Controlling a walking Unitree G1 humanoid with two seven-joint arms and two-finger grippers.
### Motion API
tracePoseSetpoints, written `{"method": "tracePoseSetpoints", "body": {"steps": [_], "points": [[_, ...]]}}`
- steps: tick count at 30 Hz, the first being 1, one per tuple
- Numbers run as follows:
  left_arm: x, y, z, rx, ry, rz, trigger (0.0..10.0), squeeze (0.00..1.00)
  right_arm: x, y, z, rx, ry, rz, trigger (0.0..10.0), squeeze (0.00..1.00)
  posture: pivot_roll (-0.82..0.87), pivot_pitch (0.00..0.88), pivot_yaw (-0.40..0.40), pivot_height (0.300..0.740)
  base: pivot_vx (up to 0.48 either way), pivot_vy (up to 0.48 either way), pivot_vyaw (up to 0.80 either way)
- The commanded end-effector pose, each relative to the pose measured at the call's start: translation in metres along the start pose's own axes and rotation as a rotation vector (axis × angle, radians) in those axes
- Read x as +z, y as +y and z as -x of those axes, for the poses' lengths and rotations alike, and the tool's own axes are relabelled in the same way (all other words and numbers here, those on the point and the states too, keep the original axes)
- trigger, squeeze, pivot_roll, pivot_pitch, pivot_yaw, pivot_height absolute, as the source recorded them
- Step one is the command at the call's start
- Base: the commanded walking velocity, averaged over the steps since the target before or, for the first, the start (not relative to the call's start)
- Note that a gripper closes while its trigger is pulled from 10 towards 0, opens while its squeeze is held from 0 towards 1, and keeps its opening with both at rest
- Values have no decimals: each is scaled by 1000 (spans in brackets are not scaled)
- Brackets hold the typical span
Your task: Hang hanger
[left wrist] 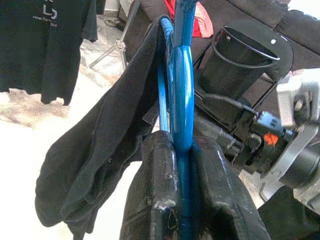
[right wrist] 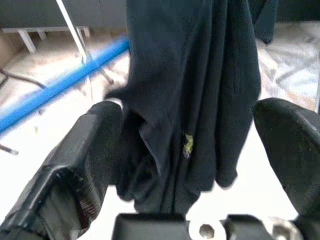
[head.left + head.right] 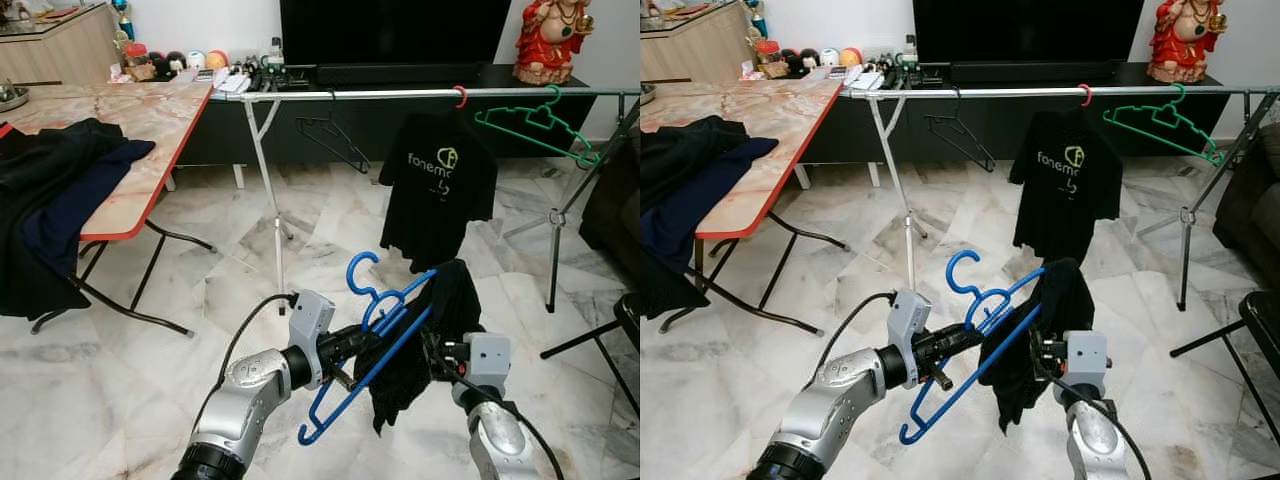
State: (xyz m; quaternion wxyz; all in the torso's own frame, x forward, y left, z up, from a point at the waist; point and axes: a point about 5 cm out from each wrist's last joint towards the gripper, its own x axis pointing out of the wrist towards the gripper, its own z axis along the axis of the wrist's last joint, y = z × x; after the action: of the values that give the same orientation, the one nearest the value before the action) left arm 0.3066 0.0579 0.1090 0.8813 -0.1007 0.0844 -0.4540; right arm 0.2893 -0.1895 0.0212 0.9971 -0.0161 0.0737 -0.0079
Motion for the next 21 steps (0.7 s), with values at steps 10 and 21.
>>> {"method": "tracePoseSetpoints", "body": {"steps": [10, 21], "points": [[20, -6, -5, -51, -67, -47, 10000, 0, -8, -1, 1, 9, 64, 16, 10000, 0, 74, 55, -1, 740, 0, 0, 0], [22, -6, -6, -55, -69, -50, 10000, 0, 1, 8, -10, 54, 78, 82, 10000, 0, 77, 54, 1, 740, 0, 0, 0]]}}
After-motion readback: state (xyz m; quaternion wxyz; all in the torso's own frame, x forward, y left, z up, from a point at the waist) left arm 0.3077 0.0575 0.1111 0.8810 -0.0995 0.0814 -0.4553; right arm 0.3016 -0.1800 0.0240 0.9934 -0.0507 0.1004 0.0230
